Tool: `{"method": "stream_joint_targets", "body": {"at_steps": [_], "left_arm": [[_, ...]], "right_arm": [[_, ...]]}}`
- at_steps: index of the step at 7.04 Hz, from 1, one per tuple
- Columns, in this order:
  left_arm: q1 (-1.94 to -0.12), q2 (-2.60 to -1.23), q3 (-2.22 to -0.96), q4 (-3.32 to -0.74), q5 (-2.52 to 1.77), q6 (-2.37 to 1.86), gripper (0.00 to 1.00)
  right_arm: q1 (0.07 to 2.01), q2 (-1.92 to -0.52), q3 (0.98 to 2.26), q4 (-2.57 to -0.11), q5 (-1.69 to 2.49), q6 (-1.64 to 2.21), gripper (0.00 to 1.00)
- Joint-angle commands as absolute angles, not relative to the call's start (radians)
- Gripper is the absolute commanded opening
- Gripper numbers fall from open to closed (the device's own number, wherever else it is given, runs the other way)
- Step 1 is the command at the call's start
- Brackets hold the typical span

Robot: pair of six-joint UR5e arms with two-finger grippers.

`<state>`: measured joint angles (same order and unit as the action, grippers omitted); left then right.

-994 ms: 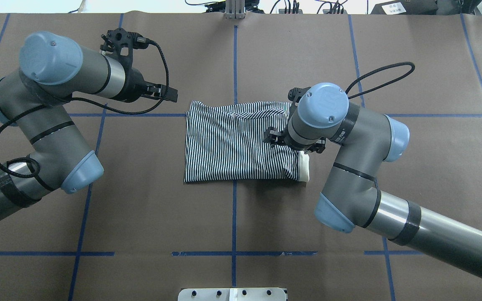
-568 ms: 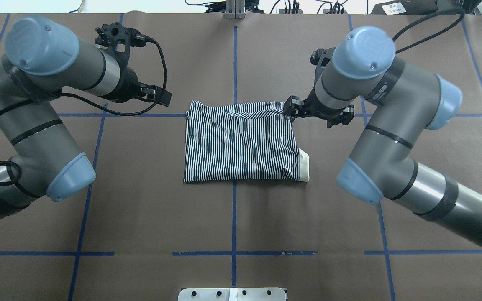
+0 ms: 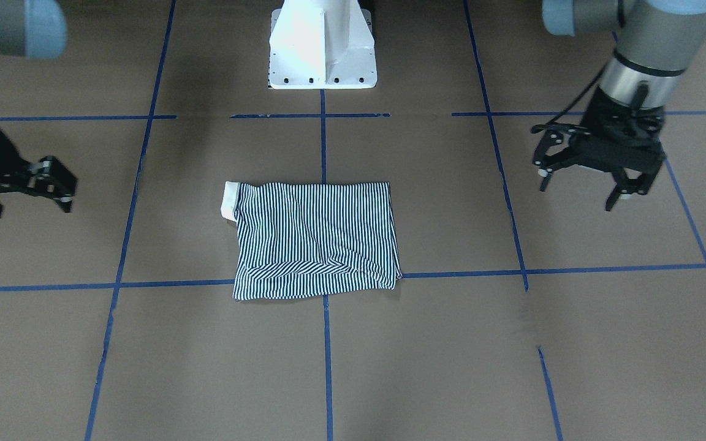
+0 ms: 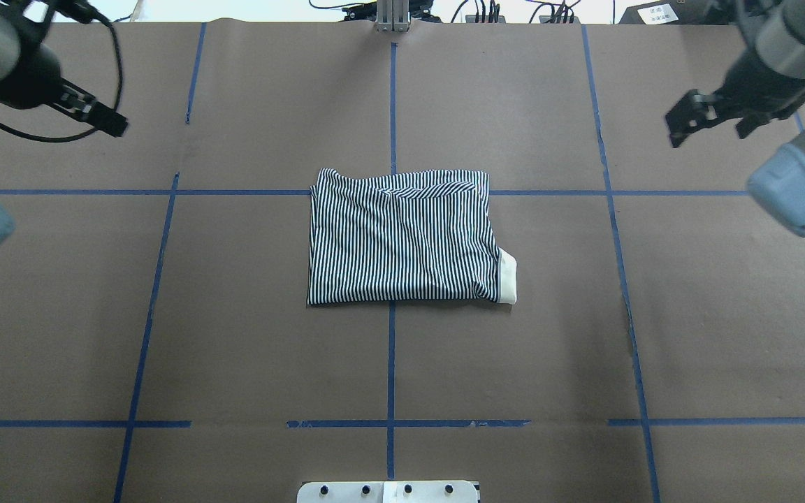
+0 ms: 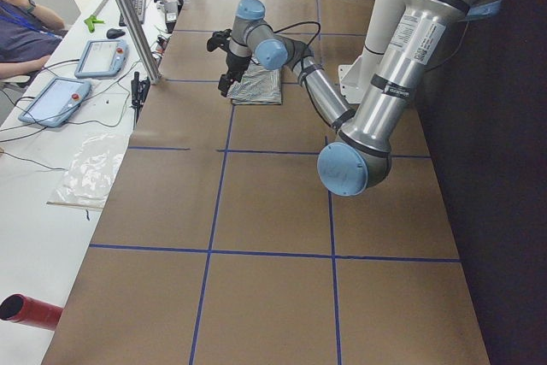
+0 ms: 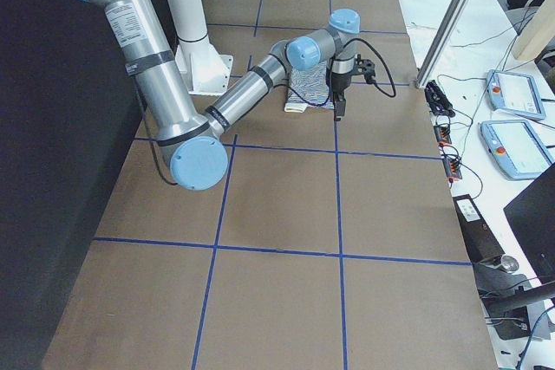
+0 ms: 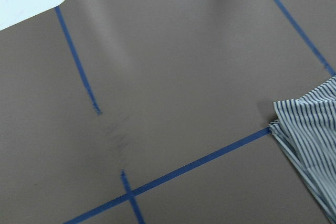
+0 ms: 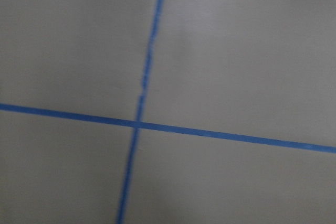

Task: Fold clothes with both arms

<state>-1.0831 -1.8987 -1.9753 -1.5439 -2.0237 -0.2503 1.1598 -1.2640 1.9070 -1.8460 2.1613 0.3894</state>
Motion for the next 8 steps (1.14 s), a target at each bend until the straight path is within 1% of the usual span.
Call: {"method": "stream_joint_targets", "body": {"at_steps": [1,2,3,4,5,6,7,8], "left_arm": [[-1.283,-1.736,-1.973,-1.551,-2.127,0.016,1.0],[-1.345,-1.665,-1.961,-1.548,-2.185,0.018,1.0],[-1.348,-1.596,-1.925,-1.548,-2.192,0.018,1.0],[-1.383,-1.585,-1.87,-1.549,-2.192,0.028,1.0],[-1.444,-1.553,-1.835,-1.551,-2.21,0.043,1.0],[-1.456,-1.493,-1.812,-1.56,-2.276,0.133,1.0],[-1.527,-1.439,-1.763,-1.641,-2.357,0.179,1.0],[-1.537,-1.402,-1.738,-1.725,-2.37,0.173,1.0]], "right_arm": [[1.395,-1.501,1.881,-1.848,2.194,-0.052,1.0],[1.484,-1.582,1.837,-1.847,2.227,-0.143,1.0],[1.541,-1.668,1.812,-1.844,2.252,-0.184,1.0],[1.587,-1.734,1.81,-1.817,2.246,-0.187,1.0],[1.588,-1.793,1.792,-1.752,2.232,-0.183,1.0],[1.588,-1.816,1.769,-1.68,2.24,-0.181,1.0],[1.588,-1.834,1.735,-1.523,2.24,-0.175,1.0],[1.586,-1.836,1.676,-1.382,2.25,-0.148,1.0]]}}
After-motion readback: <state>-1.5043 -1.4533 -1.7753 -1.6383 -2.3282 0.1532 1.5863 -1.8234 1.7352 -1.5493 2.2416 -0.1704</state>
